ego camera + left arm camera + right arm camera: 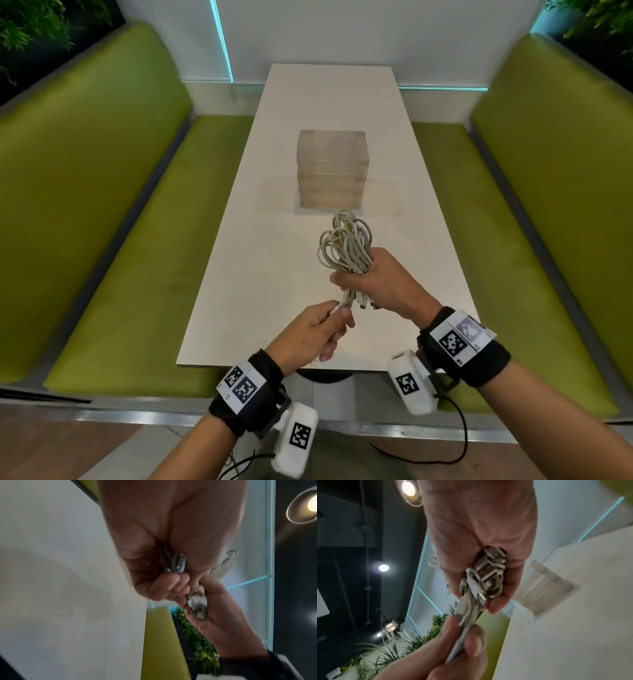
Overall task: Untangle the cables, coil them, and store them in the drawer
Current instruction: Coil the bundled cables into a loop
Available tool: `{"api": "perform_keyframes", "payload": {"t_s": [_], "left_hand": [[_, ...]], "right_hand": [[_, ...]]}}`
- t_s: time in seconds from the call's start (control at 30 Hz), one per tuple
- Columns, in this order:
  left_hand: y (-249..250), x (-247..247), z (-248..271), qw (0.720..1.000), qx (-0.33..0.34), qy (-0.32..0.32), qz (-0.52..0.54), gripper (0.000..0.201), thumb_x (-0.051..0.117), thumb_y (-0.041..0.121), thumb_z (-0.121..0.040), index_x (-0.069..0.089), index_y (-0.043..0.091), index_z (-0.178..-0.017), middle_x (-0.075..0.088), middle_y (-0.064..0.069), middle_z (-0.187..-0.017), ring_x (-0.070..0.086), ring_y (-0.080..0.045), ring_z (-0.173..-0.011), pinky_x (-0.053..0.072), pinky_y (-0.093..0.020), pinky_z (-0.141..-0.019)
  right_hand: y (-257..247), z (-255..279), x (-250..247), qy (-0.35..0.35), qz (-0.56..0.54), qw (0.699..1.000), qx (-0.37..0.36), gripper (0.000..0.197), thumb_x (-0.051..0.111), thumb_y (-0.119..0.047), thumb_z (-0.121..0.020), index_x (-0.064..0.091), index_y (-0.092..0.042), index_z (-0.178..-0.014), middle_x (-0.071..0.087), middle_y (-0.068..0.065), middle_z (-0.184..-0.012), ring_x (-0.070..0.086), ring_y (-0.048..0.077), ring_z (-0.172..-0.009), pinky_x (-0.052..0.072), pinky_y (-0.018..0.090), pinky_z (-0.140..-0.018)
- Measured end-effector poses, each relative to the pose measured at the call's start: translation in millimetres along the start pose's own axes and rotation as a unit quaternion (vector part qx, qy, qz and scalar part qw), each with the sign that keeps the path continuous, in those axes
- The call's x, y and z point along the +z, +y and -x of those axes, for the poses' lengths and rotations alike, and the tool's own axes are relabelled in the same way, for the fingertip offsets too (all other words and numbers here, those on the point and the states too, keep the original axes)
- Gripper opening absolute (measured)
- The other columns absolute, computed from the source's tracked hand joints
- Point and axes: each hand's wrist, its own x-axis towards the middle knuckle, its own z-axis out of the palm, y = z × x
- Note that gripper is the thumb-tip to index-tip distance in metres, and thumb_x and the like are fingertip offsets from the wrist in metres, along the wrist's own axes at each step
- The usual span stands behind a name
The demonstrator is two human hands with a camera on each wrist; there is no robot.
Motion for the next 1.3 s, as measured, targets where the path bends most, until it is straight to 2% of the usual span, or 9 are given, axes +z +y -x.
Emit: {"api": "perform_keyframes", "payload": {"t_s": [0.17,0.4,0.53,0.73,0.87,0.93,1.03,1.13,1.3], "left_hand": [[8.2,-16.2,0.8,0.996,0.014,-0.021,-0.081,0.028,0.051,0.028,-0.097,0.065,0.004,-0.091,0.039,0.003,-0.062,0.030,-0.008,-0.050,0.025,-0.019,-0.046],[11.8,-22.6,0.4,0.995,-0.003,-0.029,-0.096,0.032,0.063,0.044,-0.079,0.068,0.012,-0.080,0.048,0.005,-0.057,0.032,-0.014,-0.052,0.027,-0.021,-0.047],[13.3,-22.6,-0.8,0.996,-0.020,-0.037,-0.081,0.028,0.063,0.036,-0.076,0.068,0.009,-0.079,0.048,-0.002,-0.059,0.029,-0.015,-0.053,0.024,-0.022,-0.046],[19.3,-24.4,-0.3,0.995,-0.054,-0.021,-0.078,0.028,0.066,0.026,-0.084,0.062,0.002,-0.096,0.057,-0.005,-0.062,0.034,-0.014,-0.049,0.028,-0.021,-0.044],[26.8,-36.0,0.1,0.996,-0.029,0.057,0.061,0.044,0.065,0.033,-0.082,0.048,0.018,-0.119,0.069,-0.021,-0.081,0.050,-0.022,-0.049,0.038,-0.025,-0.044],[26.7,-40.8,1.9,0.989,-0.007,0.087,0.119,0.067,0.072,0.052,-0.071,0.045,0.022,-0.124,0.070,-0.022,-0.093,0.064,-0.031,-0.065,0.049,-0.032,-0.050],[21.4,-35.9,2.0,0.990,0.008,0.080,0.119,0.102,0.081,0.064,-0.051,0.036,0.026,-0.134,0.068,-0.011,-0.113,0.067,-0.029,-0.102,0.055,-0.041,-0.081],[19.0,-19.2,-5.4,0.986,0.041,0.093,0.136,0.108,0.090,0.044,-0.047,0.032,0.028,-0.137,0.066,-0.007,-0.118,0.064,-0.019,-0.110,0.052,-0.031,-0.089],[26.7,0.6,-8.9,0.951,0.061,0.197,0.231,0.059,0.075,-0.003,-0.074,0.055,0.020,-0.125,0.068,-0.020,-0.110,0.065,-0.026,-0.108,0.056,-0.032,-0.083]], "right_hand": [[-11.0,0.1,-16.9,-0.083,0.158,0.984,0.004,0.015,0.070,-0.019,-0.083,0.058,-0.020,-0.074,0.059,-0.006,-0.060,0.048,-0.002,-0.040,0.037,0.012,-0.040],[-9.4,12.0,-19.8,-0.220,0.223,0.950,-0.021,0.013,0.069,-0.029,-0.083,0.064,-0.017,-0.081,0.067,0.007,-0.071,0.054,0.012,-0.052,0.046,0.030,-0.053],[-7.0,16.9,-16.4,-0.256,0.191,0.948,-0.003,0.016,0.073,-0.015,-0.078,0.065,-0.010,-0.091,0.066,-0.004,-0.067,0.048,0.003,-0.047,0.039,0.015,-0.047],[12.2,16.7,2.3,-0.168,0.153,0.974,0.023,0.023,0.075,-0.014,-0.067,0.062,-0.019,-0.086,0.067,-0.002,-0.068,0.054,0.006,-0.048,0.044,0.021,-0.047],[18.7,17.1,1.2,-0.089,0.055,0.993,0.059,0.015,0.073,-0.013,-0.070,0.062,-0.012,-0.081,0.060,0.005,-0.061,0.052,0.018,-0.049,0.039,0.023,-0.042],[20.1,16.3,0.9,-0.051,-0.037,0.996,0.057,0.010,0.072,-0.010,-0.072,0.063,-0.008,-0.077,0.058,0.008,-0.060,0.052,0.020,-0.053,0.041,0.028,-0.047],[18.0,16.8,8.6,-0.035,-0.148,0.988,0.040,0.007,0.070,-0.005,-0.078,0.065,-0.003,-0.082,0.057,0.012,-0.065,0.055,0.023,-0.058,0.047,0.030,-0.051],[15.3,21.2,26.5,-0.113,-0.129,0.985,0.017,0.003,0.068,-0.005,-0.078,0.067,-0.006,-0.081,0.060,0.012,-0.066,0.056,0.021,-0.057,0.046,0.030,-0.052],[6.1,20.5,41.8,-0.171,-0.049,0.983,-0.043,0.037,0.060,0.001,-0.077,0.062,-0.026,-0.101,0.067,-0.001,-0.080,0.060,0.009,-0.069,0.050,0.030,-0.062]]}}
